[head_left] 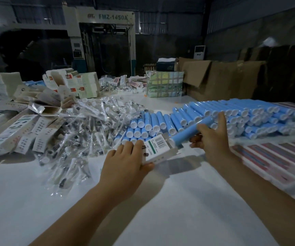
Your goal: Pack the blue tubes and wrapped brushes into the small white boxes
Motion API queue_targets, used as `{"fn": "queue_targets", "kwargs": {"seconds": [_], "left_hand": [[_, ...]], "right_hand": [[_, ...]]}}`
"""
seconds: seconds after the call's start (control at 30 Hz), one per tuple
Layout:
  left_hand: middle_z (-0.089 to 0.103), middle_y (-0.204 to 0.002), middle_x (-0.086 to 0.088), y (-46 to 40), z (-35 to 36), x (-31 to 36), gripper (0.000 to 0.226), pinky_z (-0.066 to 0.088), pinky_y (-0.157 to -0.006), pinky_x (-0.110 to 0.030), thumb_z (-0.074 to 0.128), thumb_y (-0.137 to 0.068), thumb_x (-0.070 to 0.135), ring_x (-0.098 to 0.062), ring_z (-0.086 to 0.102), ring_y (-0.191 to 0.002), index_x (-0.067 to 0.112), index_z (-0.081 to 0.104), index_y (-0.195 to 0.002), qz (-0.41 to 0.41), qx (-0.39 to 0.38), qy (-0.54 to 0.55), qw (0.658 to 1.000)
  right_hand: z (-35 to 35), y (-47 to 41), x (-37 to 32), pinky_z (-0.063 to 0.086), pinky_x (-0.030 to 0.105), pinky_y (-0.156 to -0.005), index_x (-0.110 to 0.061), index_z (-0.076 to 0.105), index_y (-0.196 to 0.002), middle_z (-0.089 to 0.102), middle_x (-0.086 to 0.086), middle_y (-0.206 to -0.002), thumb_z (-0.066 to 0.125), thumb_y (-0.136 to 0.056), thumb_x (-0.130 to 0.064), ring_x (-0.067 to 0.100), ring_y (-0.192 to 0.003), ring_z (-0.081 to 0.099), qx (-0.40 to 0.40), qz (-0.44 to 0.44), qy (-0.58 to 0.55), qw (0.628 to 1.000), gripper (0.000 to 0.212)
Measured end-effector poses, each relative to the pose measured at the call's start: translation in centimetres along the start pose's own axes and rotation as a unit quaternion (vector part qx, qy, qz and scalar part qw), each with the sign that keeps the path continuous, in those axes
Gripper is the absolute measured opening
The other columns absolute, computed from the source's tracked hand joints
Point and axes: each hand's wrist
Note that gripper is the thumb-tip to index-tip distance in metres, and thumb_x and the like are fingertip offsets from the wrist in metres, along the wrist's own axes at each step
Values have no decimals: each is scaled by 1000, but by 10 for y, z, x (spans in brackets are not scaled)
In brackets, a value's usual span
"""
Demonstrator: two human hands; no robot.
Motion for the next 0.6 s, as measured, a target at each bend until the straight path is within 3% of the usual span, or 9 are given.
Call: {"fn": "queue_targets", "kwargs": {"seconds": [0.13,0.23,0.3,0.37,0.43,0.5,0.6], "left_hand": [[42,-129,5,4,-2,6,78,35,-91,-31,15,-81,67,-17,44,-113,23,21,-145,-6,0,5,1000],[46,-128,3,6,-2,8,79,38,-91,-33,18,-82,67,-19,46,-111,21,25,-146,-9,-2,3,1000],[48,-128,1,6,-3,7,80,40,-90,-33,18,-81,67,-20,48,-111,20,29,-146,-15,-3,1,1000],[48,-127,-1,6,-3,7,77,41,-90,-35,23,-84,66,-22,48,-111,19,31,-144,-20,1,4,1000],[47,-128,0,6,-4,8,74,40,-90,-34,27,-85,65,-21,47,-111,20,30,-144,-24,-1,5,1000],[45,-130,1,7,-4,8,76,38,-91,-33,21,-83,66,-20,45,-112,21,27,-144,-27,-10,-1,1000],[42,-131,3,7,-6,5,74,36,-91,-31,20,-83,66,-19,43,-114,22,25,-142,-34,-11,-9,999]], "right_hand": [[6,26,7,51,25,-47,-36,25,-143,62,10,-95,58,-85,3,9,-56,65,-30,-61,8,998,77],[7,36,12,48,23,-49,-35,21,-146,60,6,-73,60,-83,3,7,-53,56,-54,-84,27,995,83],[7,37,15,45,20,-49,-33,27,-142,56,2,-64,61,-83,2,4,-52,50,-57,-80,35,995,77],[8,40,16,41,16,-48,-32,48,-126,54,-11,-56,63,-87,-5,0,-49,46,-74,-73,51,993,50],[9,46,19,39,18,-57,-30,69,-91,60,-17,-58,58,-93,-22,-2,-53,49,-85,-75,107,988,14],[11,49,24,37,21,-64,-24,71,-80,67,-21,-69,45,-99,-30,-6,-62,53,-97,-75,126,984,32],[11,45,26,38,26,-66,-24,72,-76,67,-14,-70,44,-99,-30,5,-67,50,-69,-74,120,988,36]]}}
Point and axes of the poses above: each hand's wrist, its own y-axis away from the middle knuckle, its own z-axis out of the palm, x = y × z
